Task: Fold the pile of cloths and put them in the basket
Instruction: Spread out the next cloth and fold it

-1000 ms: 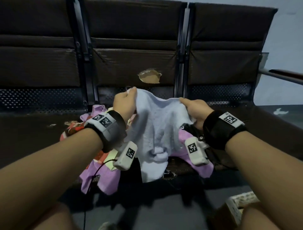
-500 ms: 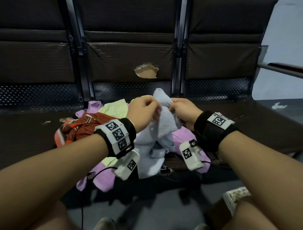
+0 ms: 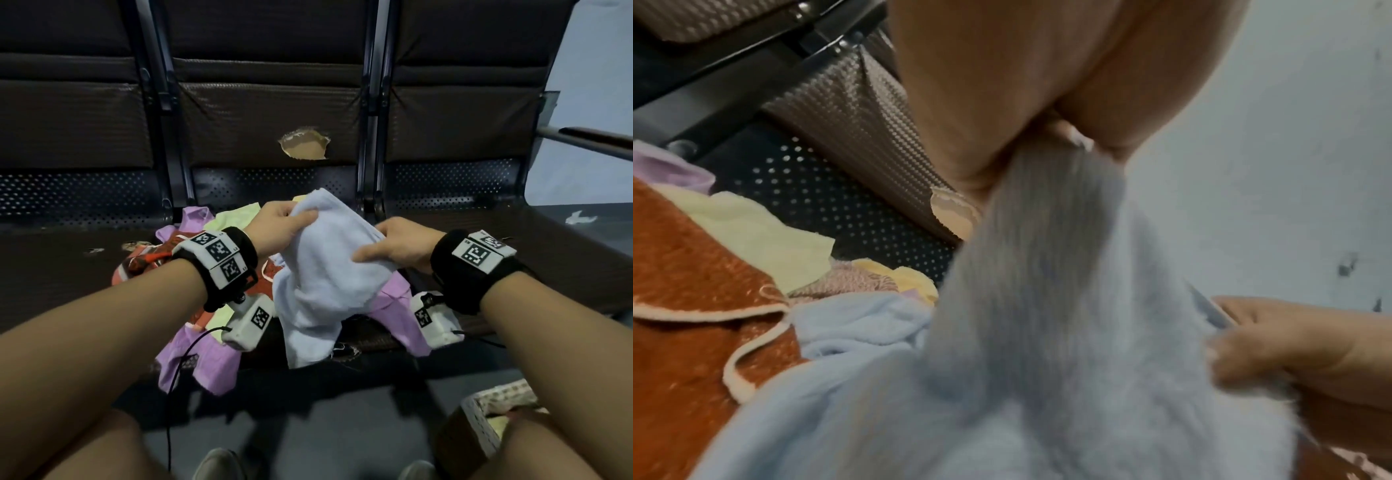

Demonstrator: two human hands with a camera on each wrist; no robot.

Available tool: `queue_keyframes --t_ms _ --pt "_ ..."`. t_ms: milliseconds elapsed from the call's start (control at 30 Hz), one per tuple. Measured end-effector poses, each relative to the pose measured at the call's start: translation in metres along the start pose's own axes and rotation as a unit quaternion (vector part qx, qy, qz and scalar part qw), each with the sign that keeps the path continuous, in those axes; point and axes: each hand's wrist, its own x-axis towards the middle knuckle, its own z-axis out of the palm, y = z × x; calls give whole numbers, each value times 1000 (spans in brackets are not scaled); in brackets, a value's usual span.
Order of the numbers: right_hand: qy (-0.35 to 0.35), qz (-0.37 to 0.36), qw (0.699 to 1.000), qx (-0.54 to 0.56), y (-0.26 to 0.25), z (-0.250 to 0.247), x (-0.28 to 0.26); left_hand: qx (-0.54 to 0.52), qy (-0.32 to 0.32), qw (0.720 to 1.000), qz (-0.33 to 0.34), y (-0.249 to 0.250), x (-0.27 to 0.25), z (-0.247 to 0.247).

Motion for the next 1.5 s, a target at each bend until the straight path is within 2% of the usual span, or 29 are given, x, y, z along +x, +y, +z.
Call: queue_keyframes --t_ms 100,200,300,433,567,667,767,900,967,1067,1200,1300,1400,1500 --pt "6 62 997 34 8 -7 7 77 88 991 58 2 12 -3" --pt "84 27 978 189 2 -13 24 166 148 971 88 14 35 -11" --pt "164 -19 942 293 -12 -23 46 178 150 968 91 32 67 -27" --pt "225 -81 938 250 -37 -48 80 190 159 964 94 58 113 -45" --pt "272 -125 929 216 -66 -72 106 101 181 972 114 83 149 -49" --pt "285 -162 916 230 -78 -85 113 37 194 969 150 96 156 -48" --pt "268 -175 917 237 -75 -86 108 0 183 967 175 94 147 -46" --pt "228 -137 935 234 -44 -63 90 72 155 971 166 54 112 -38" --pt "191 -100 951 223 -21 -42 76 111 103 981 120 23 86 -33" --pt "105 -4 977 183 14 -6 51 151 -13 988 28 -18 47 -26" --pt "-28 144 981 127 51 36 21 240 -115 959 -103 -59 10 -15" --pt "-96 201 970 95 66 55 9 235 -163 942 -176 -77 -2 -7" --pt "-86 185 975 91 72 59 17 244 -158 941 -173 -85 0 -2" --pt "-8 89 995 49 72 54 41 267 -80 955 -97 -89 16 -2"
